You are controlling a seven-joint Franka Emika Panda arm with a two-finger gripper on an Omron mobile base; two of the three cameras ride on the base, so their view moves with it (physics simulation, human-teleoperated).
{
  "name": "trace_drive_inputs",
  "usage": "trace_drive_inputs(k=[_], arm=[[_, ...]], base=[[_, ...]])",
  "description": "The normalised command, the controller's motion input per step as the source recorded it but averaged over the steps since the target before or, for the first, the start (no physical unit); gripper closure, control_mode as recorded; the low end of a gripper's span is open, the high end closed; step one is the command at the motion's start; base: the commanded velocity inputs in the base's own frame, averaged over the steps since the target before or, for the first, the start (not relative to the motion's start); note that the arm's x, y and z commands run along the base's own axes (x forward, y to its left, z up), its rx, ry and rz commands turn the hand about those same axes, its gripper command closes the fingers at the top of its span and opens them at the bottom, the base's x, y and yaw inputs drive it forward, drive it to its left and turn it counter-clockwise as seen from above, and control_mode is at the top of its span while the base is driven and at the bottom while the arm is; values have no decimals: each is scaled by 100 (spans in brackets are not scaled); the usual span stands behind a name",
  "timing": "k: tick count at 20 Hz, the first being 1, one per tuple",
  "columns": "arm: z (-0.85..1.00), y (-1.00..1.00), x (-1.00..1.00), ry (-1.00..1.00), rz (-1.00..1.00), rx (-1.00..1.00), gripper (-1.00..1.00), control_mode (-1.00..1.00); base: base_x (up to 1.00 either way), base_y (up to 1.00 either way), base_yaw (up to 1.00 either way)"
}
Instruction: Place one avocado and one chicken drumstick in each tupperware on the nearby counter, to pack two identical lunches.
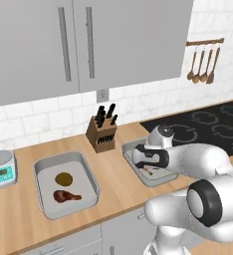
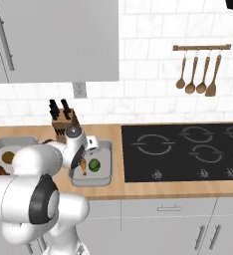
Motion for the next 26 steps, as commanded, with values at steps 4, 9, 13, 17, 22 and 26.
trace_drive_inputs(k=[4,9,13,17,22,26], arm=[[94,-1,-71,-2,-5,0,-100,-100],[100,-29,-78,0,-15,1,-100,-100],[99,-50,-82,-4,-14,1,-100,-100],[65,-46,-52,-4,-5,0,-100,-100],[35,-53,-54,-10,0,0,-100,-100],[20,-50,-46,-9,0,0,-100,-100]], base=[[0,0,0],[0,0,0],[0,0,0],[0,0,0],[0,0,0],[0,0,0]])
